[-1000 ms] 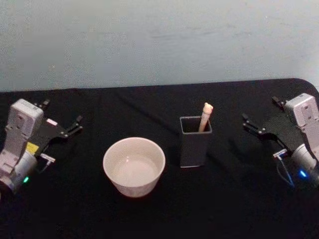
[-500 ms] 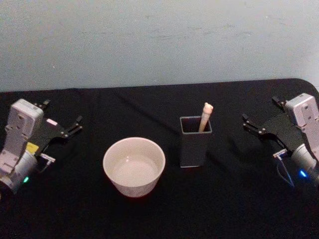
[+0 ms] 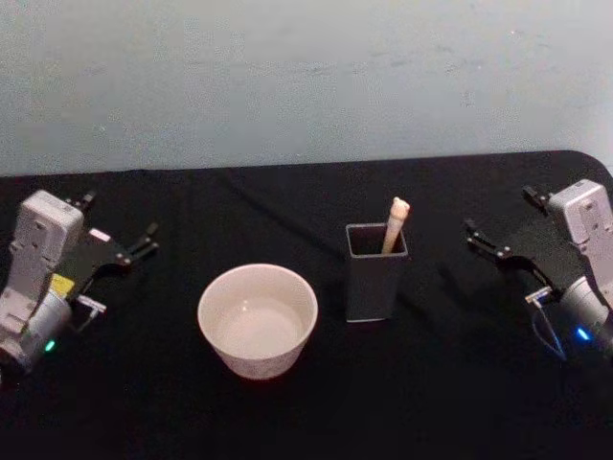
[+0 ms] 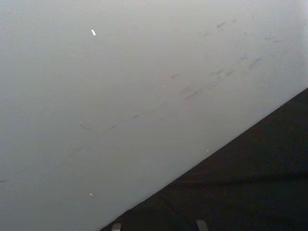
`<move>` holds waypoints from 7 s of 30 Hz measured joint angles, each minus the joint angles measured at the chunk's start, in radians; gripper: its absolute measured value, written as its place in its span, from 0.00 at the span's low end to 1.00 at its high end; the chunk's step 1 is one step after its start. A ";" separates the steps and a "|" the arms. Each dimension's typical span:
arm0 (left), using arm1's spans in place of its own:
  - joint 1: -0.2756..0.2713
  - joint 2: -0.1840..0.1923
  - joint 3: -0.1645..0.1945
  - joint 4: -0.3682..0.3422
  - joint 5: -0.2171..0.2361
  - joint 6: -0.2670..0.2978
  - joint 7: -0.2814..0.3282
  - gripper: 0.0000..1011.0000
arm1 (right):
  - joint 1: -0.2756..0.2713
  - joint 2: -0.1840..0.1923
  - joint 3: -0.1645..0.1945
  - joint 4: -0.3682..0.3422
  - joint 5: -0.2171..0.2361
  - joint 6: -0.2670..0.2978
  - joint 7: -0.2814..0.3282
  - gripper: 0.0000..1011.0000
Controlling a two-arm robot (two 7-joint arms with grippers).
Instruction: Pick up the stirring spoon with one hand, stir inside the cup, then place it back in its original position.
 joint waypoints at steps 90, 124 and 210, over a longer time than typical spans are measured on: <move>0.000 0.000 0.000 0.000 0.000 0.000 0.000 0.99 | 0.040 -0.153 0.091 -0.071 0.217 0.251 0.418 0.99; 0.000 0.000 0.000 0.000 0.000 0.000 0.000 0.99 | 0.039 -0.152 0.091 -0.073 0.217 0.249 0.417 0.46; 0.000 0.000 0.000 0.000 0.000 0.000 0.000 0.99 | 0.146 -0.159 0.077 -0.204 0.434 0.249 0.445 0.21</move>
